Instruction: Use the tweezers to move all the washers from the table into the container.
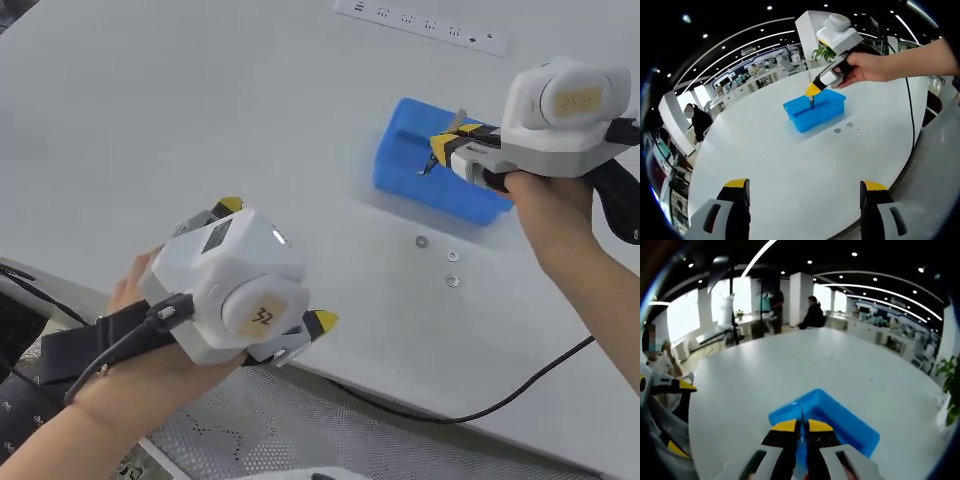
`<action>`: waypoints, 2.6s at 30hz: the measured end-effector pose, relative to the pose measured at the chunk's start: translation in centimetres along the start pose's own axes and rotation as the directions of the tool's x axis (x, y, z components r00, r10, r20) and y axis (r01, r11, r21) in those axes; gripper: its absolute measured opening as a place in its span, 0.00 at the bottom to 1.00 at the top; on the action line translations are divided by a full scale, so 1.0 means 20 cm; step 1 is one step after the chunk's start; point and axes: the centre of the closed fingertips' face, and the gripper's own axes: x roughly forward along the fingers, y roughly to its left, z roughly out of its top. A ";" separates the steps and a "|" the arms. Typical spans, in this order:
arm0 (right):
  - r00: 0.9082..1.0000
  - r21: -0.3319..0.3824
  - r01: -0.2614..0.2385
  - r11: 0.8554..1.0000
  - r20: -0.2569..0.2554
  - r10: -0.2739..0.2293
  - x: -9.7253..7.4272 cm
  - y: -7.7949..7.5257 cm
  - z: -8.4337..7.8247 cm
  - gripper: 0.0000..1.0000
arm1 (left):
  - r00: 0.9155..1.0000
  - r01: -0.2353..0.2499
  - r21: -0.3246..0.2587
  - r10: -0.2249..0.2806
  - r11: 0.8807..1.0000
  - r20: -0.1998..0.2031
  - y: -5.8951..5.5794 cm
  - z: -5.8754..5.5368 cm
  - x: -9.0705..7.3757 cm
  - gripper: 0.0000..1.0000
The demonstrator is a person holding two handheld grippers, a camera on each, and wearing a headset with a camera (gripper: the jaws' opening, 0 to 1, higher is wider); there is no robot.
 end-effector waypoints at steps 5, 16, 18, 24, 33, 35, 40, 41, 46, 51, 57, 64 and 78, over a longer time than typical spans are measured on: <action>1.000 0.017 -0.008 1.000 -0.016 0.009 0.02 0.00 -0.03 0.02 | 1.000 0.000 0.001 0.000 1.000 -0.002 0.00 0.00 0.00 0.93; 1.000 0.022 -0.007 1.000 -0.027 0.008 0.03 -0.01 -0.07 0.02 | 1.000 0.004 -0.001 -0.004 1.000 -0.006 -0.01 0.00 0.00 0.92; 1.000 0.033 0.001 0.999 -0.009 0.000 0.02 -0.02 -0.08 0.02 | 1.000 0.002 0.002 -0.002 1.000 -0.010 -0.01 0.00 0.00 0.92; 1.000 0.059 0.005 0.998 0.011 -0.006 0.01 -0.02 -0.07 0.03 | 1.000 0.003 0.012 -0.003 1.000 -0.014 -0.01 -0.01 0.01 0.92; 1.000 0.053 0.012 0.998 0.008 -0.012 -0.01 -0.01 -0.07 0.03 | 1.000 0.004 0.007 -0.004 1.000 -0.012 0.00 -0.01 0.01 0.92; 1.000 0.052 0.013 0.999 0.018 -0.014 -0.02 -0.01 -0.05 0.03 | 1.000 0.004 0.007 -0.004 1.000 -0.013 0.00 -0.01 0.01 0.92; 0.997 0.064 0.029 0.998 0.074 -0.034 -0.10 0.00 0.03 0.03 | 1.000 0.005 0.011 -0.005 1.000 -0.015 0.00 -0.01 0.01 0.92; 0.995 0.073 0.033 0.997 0.093 -0.040 -0.12 0.01 0.05 0.03 | 1.000 0.004 0.011 -0.004 1.000 -0.015 0.00 -0.01 0.01 0.92; 0.990 0.080 0.037 0.996 0.135 -0.048 -0.20 0.03 0.11 0.03 | 1.000 0.009 0.011 -0.009 1.000 -0.016 -0.01 -0.01 0.01 0.92; 0.986 0.089 0.032 0.995 0.161 -0.046 -0.25 0.05 0.14 0.03 | 1.000 0.008 0.007 -0.008 1.000 -0.014 0.00 -0.01 0.01 0.92; 0.987 0.091 0.024 0.996 0.159 -0.038 -0.29 0.10 0.12 0.03 | 1.000 0.015 -0.001 -0.015 1.000 -0.003 -0.01 0.00 0.00 0.93; 0.992 0.104 0.018 0.994 0.124 -0.030 -0.30 0.14 0.01 0.03 | 1.000 0.027 -0.016 -0.026 1.000 0.011 -0.02 0.01 0.00 0.94; 0.999 0.121 0.016 0.993 0.025 -0.020 -0.26 0.17 -0.23 0.03 | 0.993 0.073 -0.069 -0.067 0.995 0.094 -0.05 0.09 -0.02 0.99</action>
